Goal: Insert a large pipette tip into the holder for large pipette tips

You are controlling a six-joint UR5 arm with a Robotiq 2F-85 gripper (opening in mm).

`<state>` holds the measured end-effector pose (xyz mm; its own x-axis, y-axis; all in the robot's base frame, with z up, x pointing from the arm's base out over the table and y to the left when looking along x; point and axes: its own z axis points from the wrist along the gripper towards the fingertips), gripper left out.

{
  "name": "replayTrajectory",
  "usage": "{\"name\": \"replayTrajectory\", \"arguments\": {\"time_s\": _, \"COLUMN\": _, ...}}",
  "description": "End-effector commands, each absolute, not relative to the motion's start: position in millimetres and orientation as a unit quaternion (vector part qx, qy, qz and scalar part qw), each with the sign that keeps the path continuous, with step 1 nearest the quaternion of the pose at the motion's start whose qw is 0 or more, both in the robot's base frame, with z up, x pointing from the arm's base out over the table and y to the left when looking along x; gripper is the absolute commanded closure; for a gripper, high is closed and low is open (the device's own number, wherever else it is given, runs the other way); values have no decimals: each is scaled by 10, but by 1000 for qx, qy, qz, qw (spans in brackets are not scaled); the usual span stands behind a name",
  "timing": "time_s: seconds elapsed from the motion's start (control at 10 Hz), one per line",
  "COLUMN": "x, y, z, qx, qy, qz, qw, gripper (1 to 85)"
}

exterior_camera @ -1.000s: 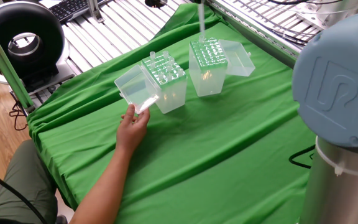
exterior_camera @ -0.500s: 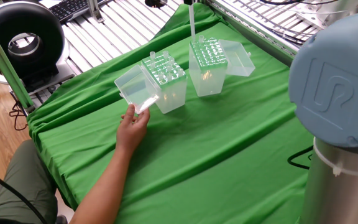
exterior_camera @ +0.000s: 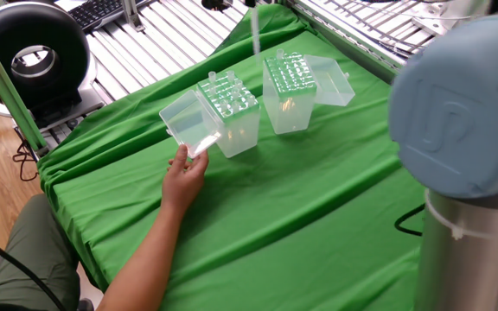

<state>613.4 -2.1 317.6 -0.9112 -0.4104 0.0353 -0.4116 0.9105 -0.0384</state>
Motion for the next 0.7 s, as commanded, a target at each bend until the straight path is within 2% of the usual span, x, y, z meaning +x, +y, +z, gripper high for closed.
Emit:
{"name": "replayTrajectory", "arguments": {"time_s": 0.0, "x": 6217, "y": 300, "z": 3257, "qx": 202, "qy": -979, "qz": 10, "qw": 13, "gripper": 847}}
{"name": "replayTrajectory", "arguments": {"time_s": 0.6, "x": 6374, "y": 590, "z": 3101, "qx": 183, "qy": -983, "qz": -2, "qw": -10, "gripper": 847}}
